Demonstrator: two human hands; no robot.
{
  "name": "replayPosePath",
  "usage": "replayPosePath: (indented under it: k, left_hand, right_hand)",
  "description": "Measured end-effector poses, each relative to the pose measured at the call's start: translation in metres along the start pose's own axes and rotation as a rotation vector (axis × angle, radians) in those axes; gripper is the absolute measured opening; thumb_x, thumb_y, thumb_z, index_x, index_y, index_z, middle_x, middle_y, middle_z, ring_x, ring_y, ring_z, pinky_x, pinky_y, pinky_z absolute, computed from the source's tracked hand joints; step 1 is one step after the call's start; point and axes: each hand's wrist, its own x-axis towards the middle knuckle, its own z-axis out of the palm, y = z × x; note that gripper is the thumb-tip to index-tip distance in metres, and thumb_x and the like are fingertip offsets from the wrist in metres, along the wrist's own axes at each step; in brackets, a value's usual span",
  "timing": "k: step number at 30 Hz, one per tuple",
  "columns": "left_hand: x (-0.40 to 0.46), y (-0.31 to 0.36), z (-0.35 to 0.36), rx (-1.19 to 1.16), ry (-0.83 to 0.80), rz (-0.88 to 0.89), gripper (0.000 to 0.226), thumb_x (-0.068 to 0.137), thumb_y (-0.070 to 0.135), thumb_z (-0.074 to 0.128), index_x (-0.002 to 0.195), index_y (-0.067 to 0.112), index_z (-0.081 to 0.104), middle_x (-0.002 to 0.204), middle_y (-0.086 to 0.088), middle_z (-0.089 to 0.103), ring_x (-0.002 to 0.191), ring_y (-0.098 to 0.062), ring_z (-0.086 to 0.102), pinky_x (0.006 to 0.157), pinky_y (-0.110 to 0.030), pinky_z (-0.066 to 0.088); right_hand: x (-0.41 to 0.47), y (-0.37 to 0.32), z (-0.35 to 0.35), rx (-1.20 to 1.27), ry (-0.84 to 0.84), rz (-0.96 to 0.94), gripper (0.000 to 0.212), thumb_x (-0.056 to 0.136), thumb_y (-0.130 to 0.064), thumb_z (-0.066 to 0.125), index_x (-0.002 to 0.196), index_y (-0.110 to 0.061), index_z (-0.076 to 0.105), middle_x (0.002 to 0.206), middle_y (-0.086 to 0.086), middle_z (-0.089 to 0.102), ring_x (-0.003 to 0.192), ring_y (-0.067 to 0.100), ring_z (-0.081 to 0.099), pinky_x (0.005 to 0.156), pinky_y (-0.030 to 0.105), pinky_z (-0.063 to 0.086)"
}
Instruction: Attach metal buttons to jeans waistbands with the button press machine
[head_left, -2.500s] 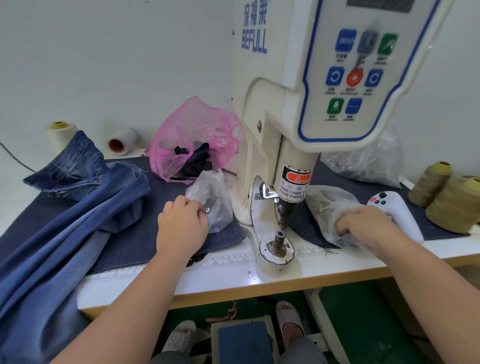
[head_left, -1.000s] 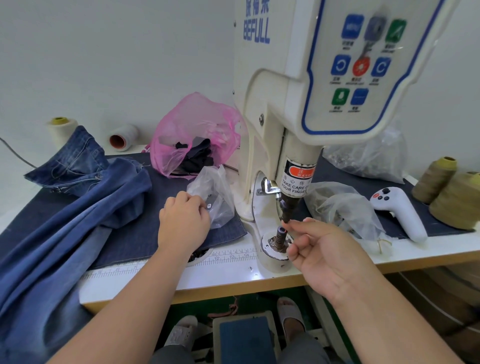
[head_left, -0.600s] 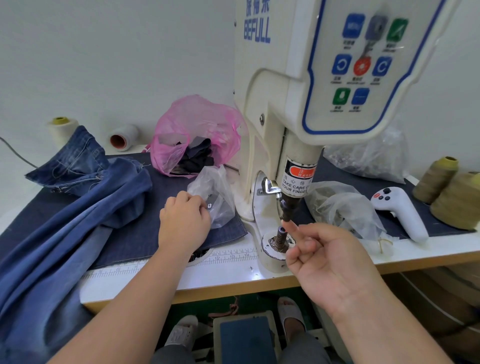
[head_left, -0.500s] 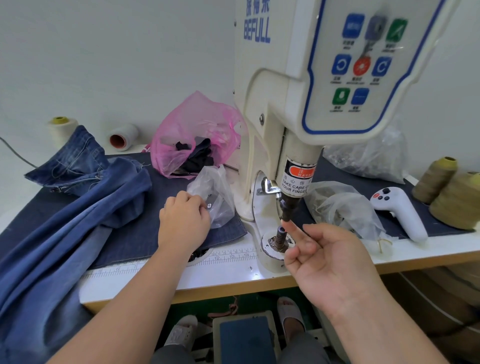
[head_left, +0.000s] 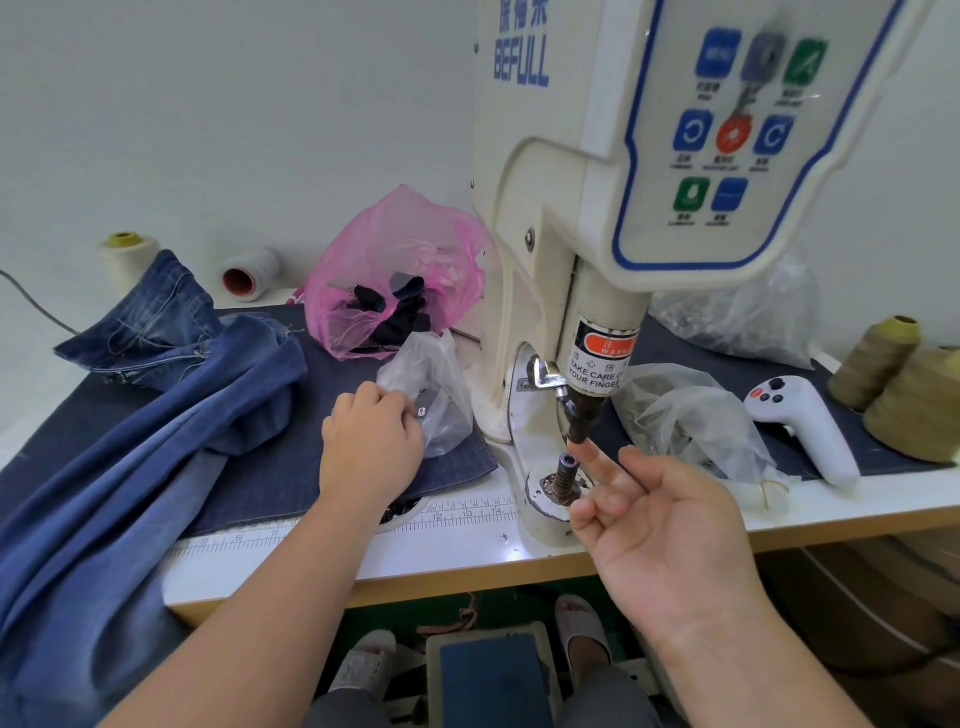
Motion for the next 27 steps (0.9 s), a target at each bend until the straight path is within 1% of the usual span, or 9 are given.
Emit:
replayPosePath:
  k: [2, 6, 11, 14, 16, 18, 21, 24, 27]
  left_hand:
    - [0.0, 0.0, 0.0, -0.002, 0.004, -0.001, 0.028, 0.095, 0.022, 0.047, 0.111, 0.019, 0.069, 0.116, -0.004, 0.056, 0.102, -0.026, 0.045, 0.084, -0.038, 0.036]
    - [-0.001, 0.001, -0.002, 0.007, -0.008, -0.006, 0.028, 0.095, 0.022, 0.046, 0.113, 0.02, 0.069, 0.117, -0.003, 0.056, 0.103, -0.025, 0.045, 0.085, -0.038, 0.037]
    - [0.001, 0.003, -0.01, -0.002, -0.091, -0.02, 0.029, 0.098, 0.024, 0.044, 0.115, 0.022, 0.068, 0.121, -0.003, 0.054, 0.107, -0.026, 0.045, 0.089, -0.039, 0.039]
    - [0.006, 0.004, -0.021, 0.026, -0.196, -0.004, 0.031, 0.099, 0.023, 0.042, 0.118, 0.022, 0.067, 0.125, -0.006, 0.053, 0.111, -0.029, 0.046, 0.091, -0.041, 0.042]
    - [0.011, 0.004, -0.028, 0.016, -0.276, 0.001, 0.032, 0.099, 0.023, 0.042, 0.12, 0.021, 0.066, 0.124, -0.008, 0.053, 0.113, -0.031, 0.047, 0.094, -0.044, 0.043]
    - [0.014, 0.004, -0.035, -0.039, -0.315, 0.006, 0.03, 0.099, 0.022, 0.043, 0.119, 0.02, 0.065, 0.123, -0.008, 0.053, 0.113, -0.032, 0.049, 0.099, -0.046, 0.043]
    - [0.015, -0.001, -0.046, -0.114, -0.24, 0.026, 0.027, 0.098, 0.02, 0.047, 0.118, 0.019, 0.065, 0.125, -0.004, 0.054, 0.113, -0.028, 0.052, 0.099, -0.046, 0.044]
    - [0.018, -0.011, -0.058, 0.037, -0.089, 0.126, 0.027, 0.096, 0.017, 0.051, 0.118, 0.018, 0.065, 0.125, -0.006, 0.056, 0.113, -0.03, 0.052, 0.096, -0.047, 0.044]
    - [0.031, -0.026, -0.077, 0.209, 0.039, 0.095, 0.03, 0.091, 0.013, 0.054, 0.119, 0.013, 0.064, 0.121, -0.013, 0.056, 0.11, -0.036, 0.05, 0.091, -0.048, 0.041]
  right_hand:
    - [-0.001, -0.001, -0.001, -0.031, -0.001, -0.022, 0.019, 0.086, -0.002, 0.052, 0.104, -0.006, 0.053, 0.093, 0.021, 0.074, 0.041, 0.012, 0.042, 0.056, 0.03, 0.044]
    - [-0.003, -0.001, -0.002, -0.061, -0.008, -0.036, 0.018, 0.088, -0.001, 0.052, 0.106, -0.005, 0.054, 0.093, 0.021, 0.075, 0.04, 0.011, 0.045, 0.048, 0.027, 0.05]
    - [-0.005, -0.003, -0.005, -0.102, 0.029, -0.052, 0.017, 0.088, -0.001, 0.054, 0.104, -0.006, 0.056, 0.092, 0.018, 0.075, 0.043, 0.012, 0.046, 0.047, 0.027, 0.05]
    - [-0.007, -0.003, -0.008, -0.133, 0.053, -0.058, 0.008, 0.089, -0.002, 0.054, 0.093, -0.008, 0.058, 0.076, 0.01, 0.072, 0.044, 0.013, 0.045, 0.046, 0.027, 0.047]
    - [-0.009, -0.001, -0.009, -0.158, 0.067, -0.069, 0.01, 0.089, 0.001, 0.053, 0.087, -0.007, 0.059, 0.065, 0.006, 0.063, 0.044, 0.012, 0.042, 0.048, 0.027, 0.045]
    - [-0.011, 0.001, -0.01, -0.184, 0.069, -0.085, 0.014, 0.088, 0.004, 0.052, 0.082, -0.007, 0.058, 0.059, 0.004, 0.056, 0.043, 0.011, 0.04, 0.049, 0.027, 0.042]
    - [-0.016, 0.005, -0.012, -0.244, 0.065, -0.122, 0.02, 0.087, 0.007, 0.05, 0.076, -0.007, 0.057, 0.056, 0.004, 0.051, 0.041, 0.011, 0.039, 0.053, 0.03, 0.04]
    - [-0.022, 0.017, -0.016, -0.354, 0.051, -0.127, 0.026, 0.088, 0.01, 0.051, 0.072, -0.008, 0.06, 0.057, 0.006, 0.051, 0.042, 0.011, 0.041, 0.054, 0.03, 0.039]
    - [-0.026, 0.03, -0.018, -0.486, 0.019, -0.126, 0.032, 0.087, 0.012, 0.055, 0.065, -0.011, 0.063, 0.058, 0.006, 0.052, 0.045, 0.013, 0.042, 0.053, 0.03, 0.043]
